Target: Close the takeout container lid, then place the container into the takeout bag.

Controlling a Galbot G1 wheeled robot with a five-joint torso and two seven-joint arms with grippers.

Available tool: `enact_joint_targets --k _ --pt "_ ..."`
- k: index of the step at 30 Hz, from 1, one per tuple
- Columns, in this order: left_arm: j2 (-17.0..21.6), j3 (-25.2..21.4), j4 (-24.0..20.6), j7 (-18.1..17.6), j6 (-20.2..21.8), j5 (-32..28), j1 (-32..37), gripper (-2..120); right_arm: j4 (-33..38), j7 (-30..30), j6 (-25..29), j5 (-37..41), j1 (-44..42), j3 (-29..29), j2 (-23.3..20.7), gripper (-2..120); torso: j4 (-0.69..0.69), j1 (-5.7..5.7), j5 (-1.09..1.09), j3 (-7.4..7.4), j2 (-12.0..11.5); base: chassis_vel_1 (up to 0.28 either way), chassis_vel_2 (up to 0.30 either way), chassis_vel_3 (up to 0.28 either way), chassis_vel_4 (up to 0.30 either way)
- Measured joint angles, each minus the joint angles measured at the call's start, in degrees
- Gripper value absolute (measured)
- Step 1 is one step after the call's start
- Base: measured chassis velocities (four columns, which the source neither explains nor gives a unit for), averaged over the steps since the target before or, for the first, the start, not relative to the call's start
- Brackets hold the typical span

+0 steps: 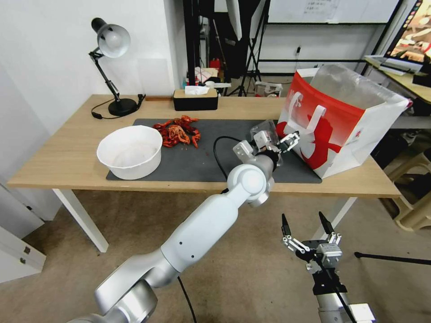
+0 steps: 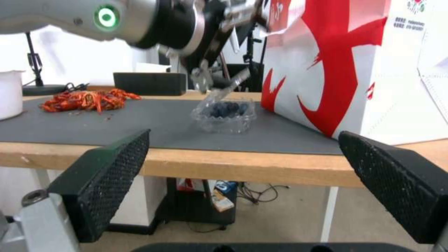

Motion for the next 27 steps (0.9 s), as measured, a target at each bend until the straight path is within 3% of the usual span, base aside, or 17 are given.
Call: enact_joint_targets --k 12,20,23,24,27 --pt "0.0 0.4 2.1 -5.4 2.1 0.8 -0.4 44 3.2 -0.7 -1.1 3.8 0.0 2.0 -0.9 100 0.01 0.0 0.0 0.0 0.0 0.0 0.0 0.0 0.0" --pt "0.0 1.2 2.8 -7.5 2.9 2.2 -1.0 16 7.8 -2.4 -6.0 12.7 1.7 5.4 -3.7 100 0.01 0.0 0.0 0.0 0.0 0.0 0.0 0.0 0.0" --pt "0.1 1.9 2.6 -7.4 3.1 2.6 -1.0 1 11.2 -1.3 -11.4 24.6 3.8 6.7 -5.9 100 0.0 0.0 0.0 0.0 0.0 0.0 0.0 0.0 0.0" --pt "0.1 1.9 2.6 -7.4 3.1 2.6 -1.0 1 11.2 -1.3 -11.4 24.6 3.8 6.7 -5.9 100 0.0 0.0 0.0 0.0 0.0 0.0 0.0 0.0 0.0" --pt "0.2 2.1 2.5 -7.6 3.3 2.6 -1.2 0 15.1 3.4 -18.2 40.0 8.2 8.0 -8.1 100 0.01 0.0 0.0 0.0 0.0 0.0 0.0 0.0 0.0"
